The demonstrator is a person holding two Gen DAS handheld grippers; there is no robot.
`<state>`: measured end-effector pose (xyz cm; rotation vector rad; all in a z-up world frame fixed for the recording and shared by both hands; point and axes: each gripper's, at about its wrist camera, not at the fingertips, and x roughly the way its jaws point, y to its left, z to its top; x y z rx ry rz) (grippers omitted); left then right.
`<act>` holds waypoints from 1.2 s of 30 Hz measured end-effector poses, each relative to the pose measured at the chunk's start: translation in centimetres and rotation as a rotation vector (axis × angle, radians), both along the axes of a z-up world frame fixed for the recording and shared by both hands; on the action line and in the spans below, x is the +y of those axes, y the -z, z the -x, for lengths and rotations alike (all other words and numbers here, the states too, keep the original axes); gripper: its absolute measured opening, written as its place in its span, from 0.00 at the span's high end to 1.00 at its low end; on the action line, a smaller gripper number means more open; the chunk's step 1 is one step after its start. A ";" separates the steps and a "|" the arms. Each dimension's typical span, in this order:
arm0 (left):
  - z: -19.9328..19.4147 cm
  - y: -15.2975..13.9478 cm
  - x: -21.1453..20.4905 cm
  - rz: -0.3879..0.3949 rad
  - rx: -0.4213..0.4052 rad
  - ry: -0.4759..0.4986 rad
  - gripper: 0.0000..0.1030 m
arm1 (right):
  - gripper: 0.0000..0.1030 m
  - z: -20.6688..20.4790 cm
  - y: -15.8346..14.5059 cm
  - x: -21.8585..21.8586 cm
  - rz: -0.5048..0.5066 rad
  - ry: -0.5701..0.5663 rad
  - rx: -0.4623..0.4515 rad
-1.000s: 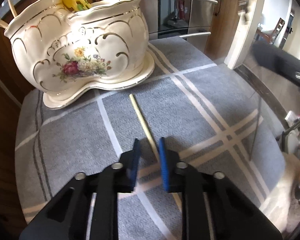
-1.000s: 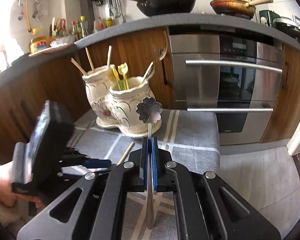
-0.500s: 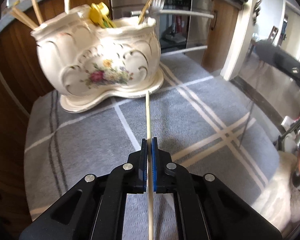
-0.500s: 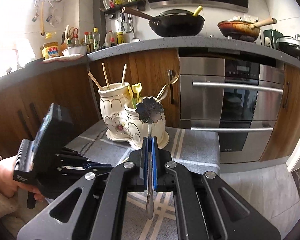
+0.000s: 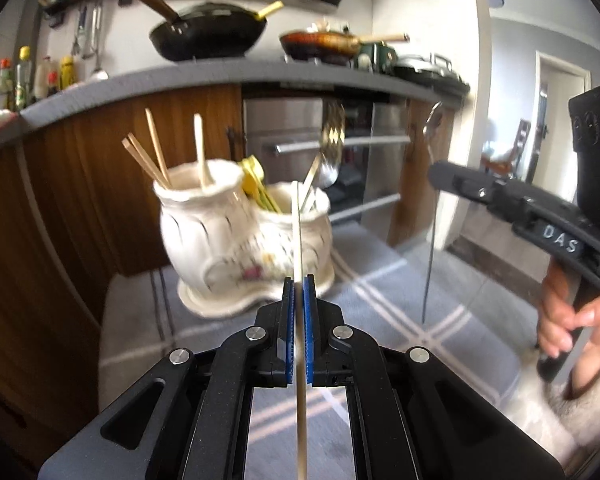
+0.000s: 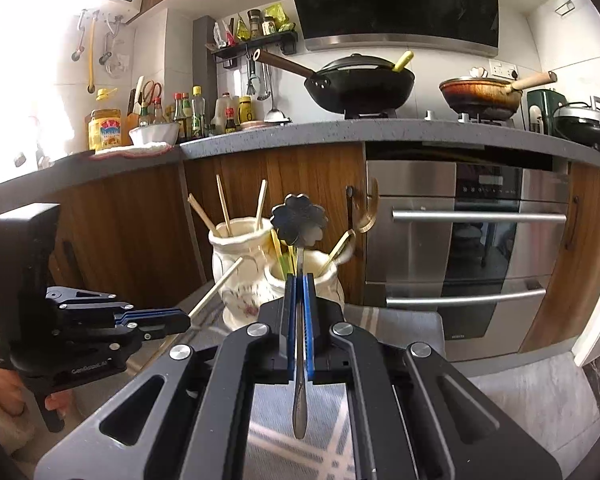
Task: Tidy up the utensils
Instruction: 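Lift and carry the spoon and chopstick over the floral holder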
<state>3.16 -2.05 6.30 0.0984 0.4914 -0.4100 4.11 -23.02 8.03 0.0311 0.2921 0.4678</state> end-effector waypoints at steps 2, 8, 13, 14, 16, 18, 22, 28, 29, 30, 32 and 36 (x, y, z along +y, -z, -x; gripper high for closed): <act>-0.6 -0.5 0.3 0.017 -0.029 -0.002 0.95 | 0.97 -0.6 -0.8 0.6 -0.008 -0.002 -0.019; -2.5 -3.0 1.2 0.070 -0.125 -0.027 0.95 | 0.97 -3.1 -2.8 1.5 -0.056 0.002 -0.066; -5.0 -5.6 2.1 0.137 -0.210 -0.066 0.95 | 0.97 -5.7 -4.2 1.4 -0.114 0.032 -0.085; -5.9 -6.2 2.3 0.160 -0.224 -0.075 0.95 | 0.97 -6.0 -4.3 1.3 -0.124 0.036 -0.088; -7.1 -7.1 2.6 0.194 -0.247 -0.084 0.95 | 0.97 -6.9 -4.6 1.1 -0.153 0.046 -0.095; -8.3 -7.8 2.7 0.206 -0.270 -0.105 0.95 | 0.97 -7.7 -4.8 1.1 -0.168 0.061 -0.105; -10.8 -8.8 2.4 0.210 -0.332 -0.149 0.95 | 0.97 -9.0 -4.6 1.0 -0.201 0.081 -0.130; -13.7 -8.2 1.7 0.178 -0.378 -0.199 0.95 | 0.97 -10.7 -3.1 1.3 -0.200 0.069 -0.116; -14.0 -8.0 1.5 0.165 -0.387 -0.206 0.95 | 0.97 -10.9 -2.8 1.4 -0.196 0.066 -0.111; -14.5 -7.7 1.3 0.151 -0.390 -0.212 0.95 | 0.97 -11.2 -2.6 1.5 -0.191 0.064 -0.104; -15.0 -7.1 0.8 0.128 -0.391 -0.217 0.95 | 0.97 -11.5 -2.2 1.7 -0.179 0.057 -0.090; -15.0 -6.0 0.2 0.096 -0.386 -0.196 0.95 | 0.97 -11.9 -1.5 1.8 -0.160 0.049 -0.068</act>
